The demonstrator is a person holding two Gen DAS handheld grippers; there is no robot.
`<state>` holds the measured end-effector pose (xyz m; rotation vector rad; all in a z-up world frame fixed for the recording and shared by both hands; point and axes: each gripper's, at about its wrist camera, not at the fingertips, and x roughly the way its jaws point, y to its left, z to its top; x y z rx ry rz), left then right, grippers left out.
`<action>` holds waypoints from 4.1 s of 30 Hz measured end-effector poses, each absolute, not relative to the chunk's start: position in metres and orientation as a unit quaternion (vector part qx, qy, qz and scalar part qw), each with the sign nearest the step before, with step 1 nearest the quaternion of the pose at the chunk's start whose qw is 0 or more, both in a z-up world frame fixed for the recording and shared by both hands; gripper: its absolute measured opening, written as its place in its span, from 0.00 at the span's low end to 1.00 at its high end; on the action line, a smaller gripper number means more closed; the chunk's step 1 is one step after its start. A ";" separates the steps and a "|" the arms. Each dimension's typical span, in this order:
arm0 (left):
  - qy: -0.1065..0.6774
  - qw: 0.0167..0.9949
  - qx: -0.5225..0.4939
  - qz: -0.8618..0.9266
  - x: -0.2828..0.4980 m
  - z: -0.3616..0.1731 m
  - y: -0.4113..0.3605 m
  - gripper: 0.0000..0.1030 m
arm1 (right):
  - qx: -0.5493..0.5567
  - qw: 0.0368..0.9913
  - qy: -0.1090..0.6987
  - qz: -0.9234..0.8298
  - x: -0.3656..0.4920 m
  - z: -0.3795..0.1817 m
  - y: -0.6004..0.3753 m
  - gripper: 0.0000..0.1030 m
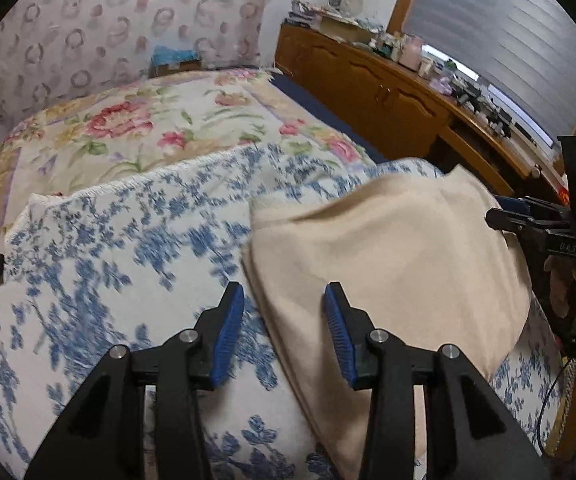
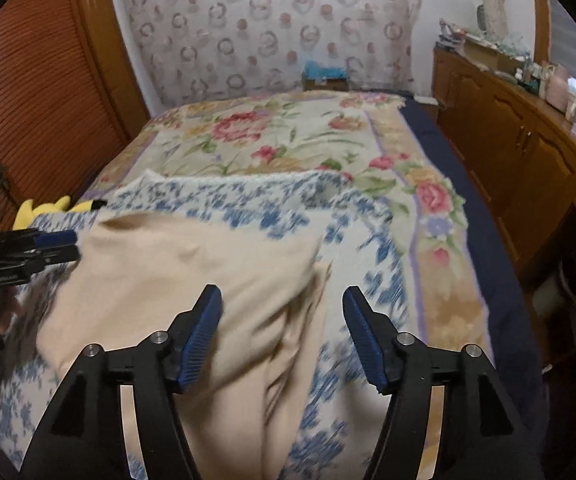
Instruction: Fold small clothes
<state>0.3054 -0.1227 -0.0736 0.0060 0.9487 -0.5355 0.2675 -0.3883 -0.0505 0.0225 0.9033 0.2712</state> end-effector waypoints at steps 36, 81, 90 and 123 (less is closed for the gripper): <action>0.355 0.889 -0.066 -0.281 0.257 -0.007 -0.094 0.07 | 0.033 0.903 0.363 0.225 0.232 -0.019 -0.346 0.14; 0.373 0.914 -0.127 0.100 0.136 -0.103 0.187 0.07 | -0.155 0.780 0.385 0.468 0.388 -0.015 0.174 0.42; 0.364 0.917 -0.128 0.098 0.131 -0.085 0.189 0.17 | -0.170 0.787 0.369 0.464 0.374 -0.018 0.143 0.42; 0.256 0.966 -0.001 -0.026 0.091 0.003 0.005 0.53 | -0.054 0.933 0.270 0.233 0.145 0.025 -0.179 0.71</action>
